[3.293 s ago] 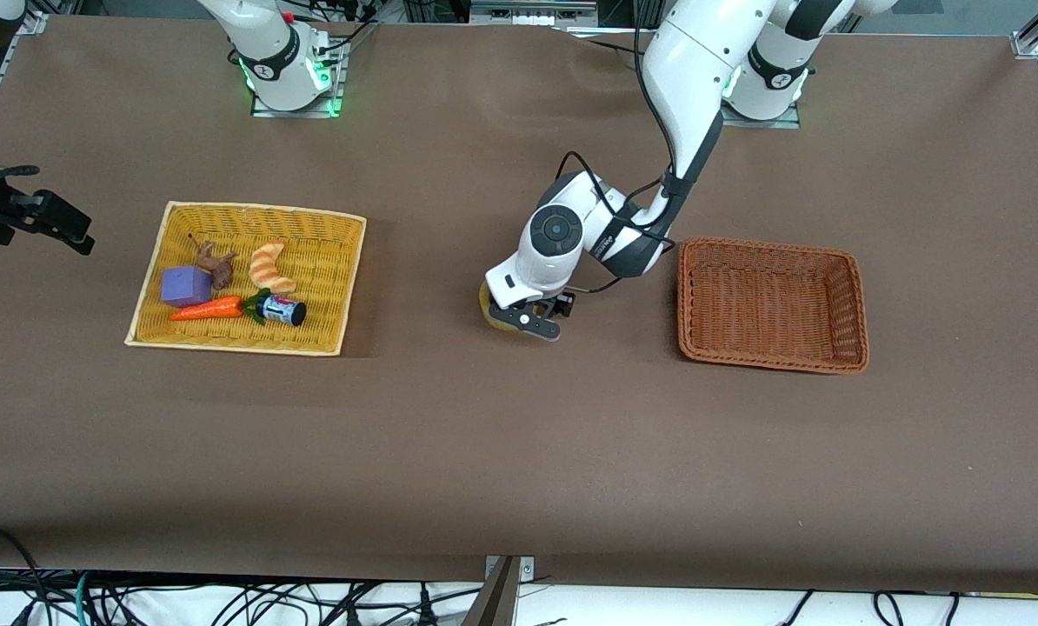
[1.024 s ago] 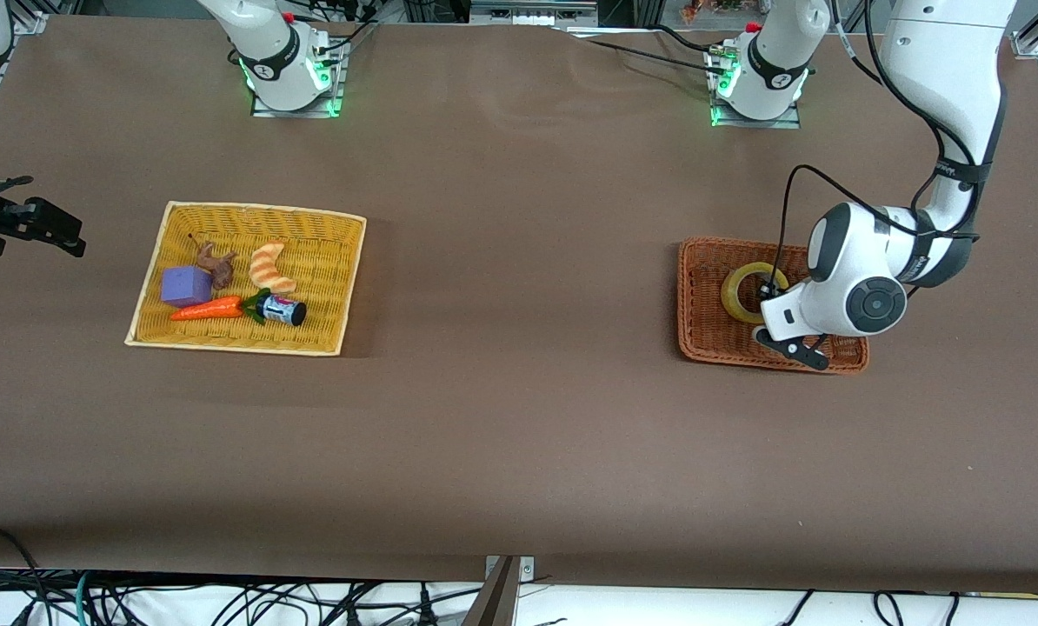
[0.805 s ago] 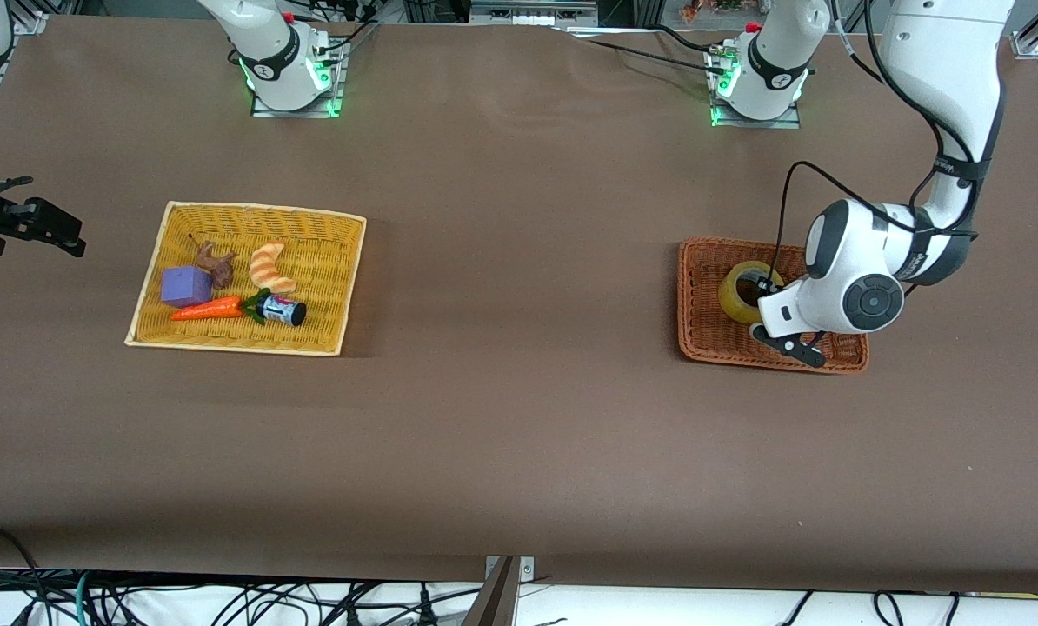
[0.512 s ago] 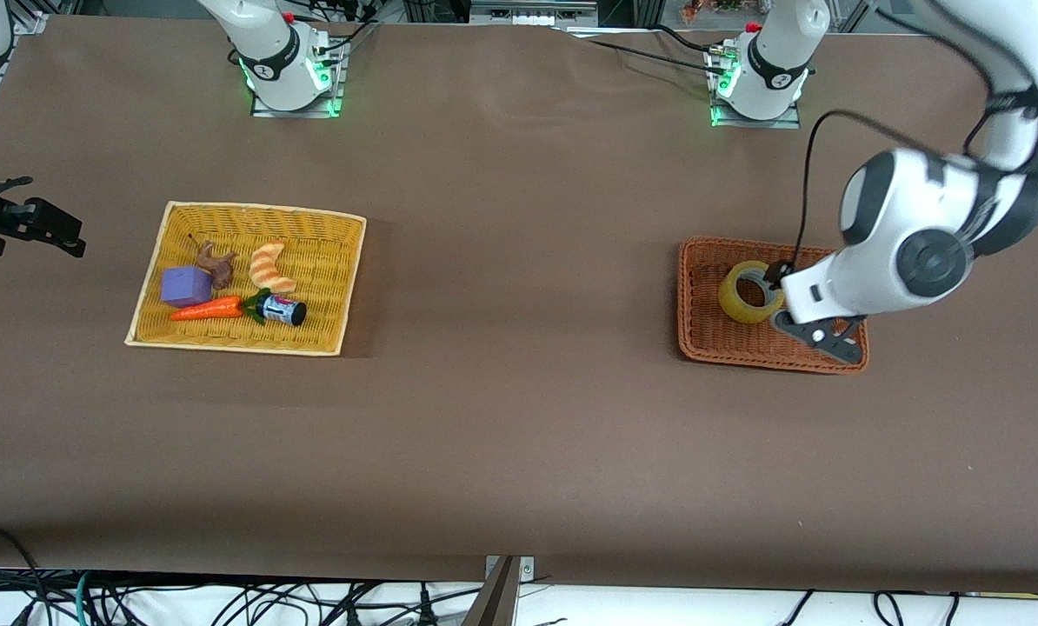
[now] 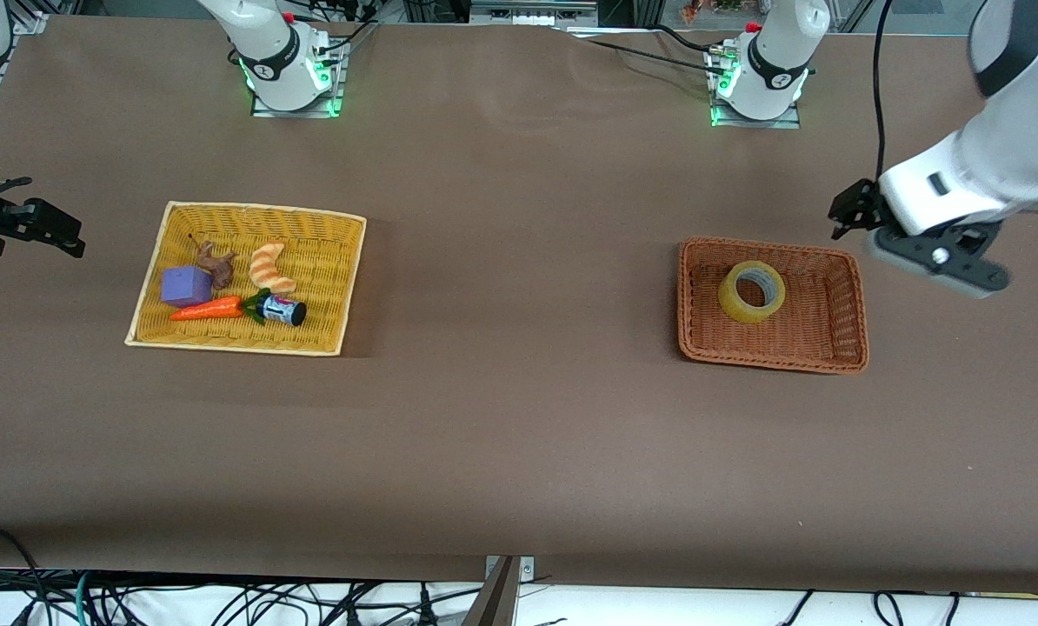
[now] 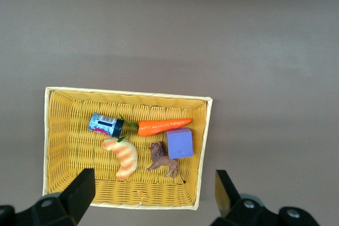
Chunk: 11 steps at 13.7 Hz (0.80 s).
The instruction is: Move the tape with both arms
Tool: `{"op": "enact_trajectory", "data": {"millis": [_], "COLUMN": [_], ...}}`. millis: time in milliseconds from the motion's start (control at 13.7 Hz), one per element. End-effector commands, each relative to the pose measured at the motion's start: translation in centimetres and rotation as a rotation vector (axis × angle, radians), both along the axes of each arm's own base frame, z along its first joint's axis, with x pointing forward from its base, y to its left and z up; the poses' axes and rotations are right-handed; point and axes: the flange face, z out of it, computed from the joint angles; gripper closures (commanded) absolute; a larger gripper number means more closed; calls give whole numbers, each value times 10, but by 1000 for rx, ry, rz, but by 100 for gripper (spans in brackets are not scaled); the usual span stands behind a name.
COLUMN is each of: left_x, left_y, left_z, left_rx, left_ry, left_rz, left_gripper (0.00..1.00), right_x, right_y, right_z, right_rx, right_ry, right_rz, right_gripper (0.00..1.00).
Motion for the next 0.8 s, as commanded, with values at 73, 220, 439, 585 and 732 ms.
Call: {"op": "enact_trajectory", "data": {"millis": [73, 220, 439, 585, 732], "left_x": [-19, -30, -30, -31, -31], "left_y": [20, 27, 34, 34, 34], "left_z": [2, 1, 2, 2, 3], "left_rx": [-45, -105, -104, -99, -96], "left_ry": [3, -15, -10, -6, 2], "left_rz": [190, 217, 232, 232, 230], "left_gripper": [0, 0, 0, 0, 0], "right_x": [1, 1, 1, 1, 1], "right_y": [-3, -3, -1, 0, -1], "right_z": [5, 5, 5, 5, 5], "right_rx": [16, 16, 19, 23, 32], "right_ry": [-6, -6, -6, -7, -7], "right_rz": [9, 9, 5, 5, 6], "right_gripper": [0, 0, 0, 0, 0]}}
